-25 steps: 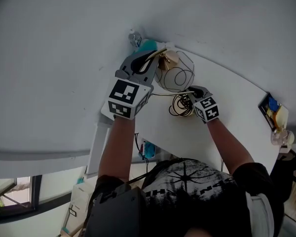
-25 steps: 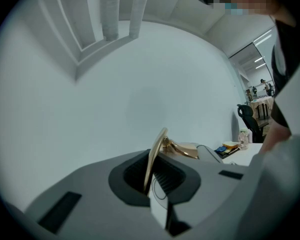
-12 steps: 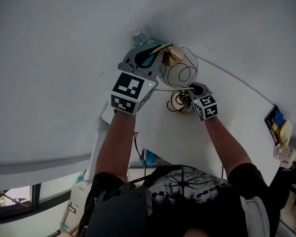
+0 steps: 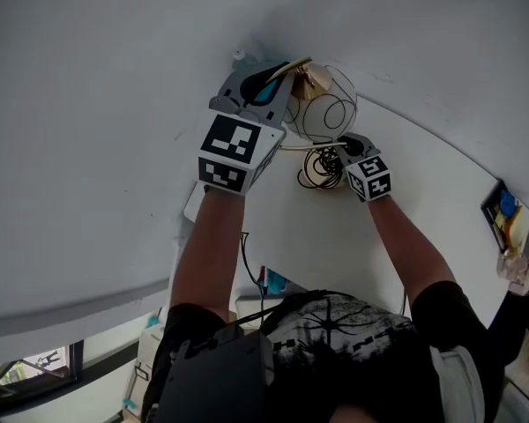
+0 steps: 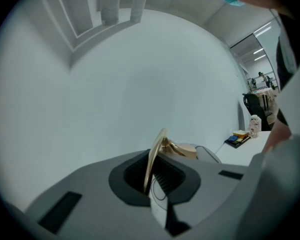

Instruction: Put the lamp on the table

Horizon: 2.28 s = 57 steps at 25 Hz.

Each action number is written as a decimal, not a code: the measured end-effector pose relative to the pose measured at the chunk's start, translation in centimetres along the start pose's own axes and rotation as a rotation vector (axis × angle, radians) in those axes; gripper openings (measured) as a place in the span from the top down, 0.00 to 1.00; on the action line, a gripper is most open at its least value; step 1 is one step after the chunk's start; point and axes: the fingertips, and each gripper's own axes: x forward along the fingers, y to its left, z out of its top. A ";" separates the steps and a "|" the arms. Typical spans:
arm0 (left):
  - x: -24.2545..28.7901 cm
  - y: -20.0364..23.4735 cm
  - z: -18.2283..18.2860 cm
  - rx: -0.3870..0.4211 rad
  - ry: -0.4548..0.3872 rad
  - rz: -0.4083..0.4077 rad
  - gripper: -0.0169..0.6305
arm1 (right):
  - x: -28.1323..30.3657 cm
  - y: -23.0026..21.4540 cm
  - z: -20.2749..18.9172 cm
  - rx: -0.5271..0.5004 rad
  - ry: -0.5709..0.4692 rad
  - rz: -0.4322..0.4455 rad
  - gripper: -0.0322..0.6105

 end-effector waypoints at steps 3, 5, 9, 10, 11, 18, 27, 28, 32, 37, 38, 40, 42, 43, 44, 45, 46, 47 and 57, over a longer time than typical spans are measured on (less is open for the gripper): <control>0.1 0.0 -0.1 -0.003 0.001 -0.009 0.95 | 0.1 0.3 -0.2 0.011 0.002 0.008 0.92; -0.1 0.0 0.2 -0.003 0.000 -0.015 0.95 | 0.1 0.6 -0.1 0.018 0.002 0.015 0.92; -0.3 -0.8 1.5 0.024 -0.004 -0.026 0.95 | -0.3 1.1 0.2 0.036 0.000 0.034 0.92; 0.0 -1.4 1.7 0.035 -0.004 -0.030 0.95 | -0.5 0.9 0.0 0.043 0.000 0.033 0.92; 0.3 -2.2 1.8 0.044 -0.001 -0.033 0.95 | -0.8 0.6 -0.4 0.049 0.000 0.030 0.92; 1.1 -5.3 1.8 0.095 0.024 -0.056 0.95 | -1.6 -0.1 -2.3 0.080 0.018 0.027 0.92; 1.7 -9.4 3.1 0.186 0.043 -0.070 0.95 | -2.9 -0.8 -3.6 0.109 0.043 0.024 0.91; 1.8 -9.5 3.1 0.192 0.045 -0.072 0.95 | -2.8 -0.8 -3.8 0.111 0.049 0.020 0.91; 2.1 -9.6 2.6 0.205 0.052 -0.070 0.95 | -2.7 -1.1 -4.6 0.131 0.069 -0.005 0.84; 2.0 -9.6 2.5 0.230 0.052 -0.052 0.95 | -3.4 -0.9 -5.0 0.132 0.067 0.006 0.75; 2.0 -9.6 2.4 0.237 0.054 -0.044 0.95 | -3.5 -0.8 -5.1 0.135 0.069 0.008 0.74; 1.9 -9.5 2.4 0.262 0.061 -0.028 0.95 | -3.8 -0.7 -5.0 0.144 0.071 0.009 0.71; 1.7 -9.5 2.3 0.297 0.075 -0.014 0.94 | -4.1 -0.3 -5.1 0.144 0.074 0.011 0.70; 1.5 -9.6 2.3 0.305 0.081 -0.009 0.92 | -4.3 -0.2 -5.1 0.140 0.077 0.012 0.69; 1.4 -9.5 2.3 0.306 0.084 -0.004 0.89 | -4.5 -0.2 -5.2 0.137 0.080 0.013 0.69; 1.1 -9.4 2.3 0.304 0.088 0.002 0.85 | -4.7 -0.1 -5.3 0.140 0.082 0.013 0.69; 0.9 -9.4 2.3 0.300 0.093 0.006 0.82 | -4.9 -0.1 -5.3 0.146 0.083 0.013 0.68; 0.6 -9.4 2.2 0.297 0.098 0.009 0.80 | -5.2 0.0 -5.2 0.152 0.083 0.012 0.68; -1.7 -10.0 2.0 0.194 0.105 0.070 0.67 | -9.2 0.8 -4.4 0.132 0.065 0.009 0.69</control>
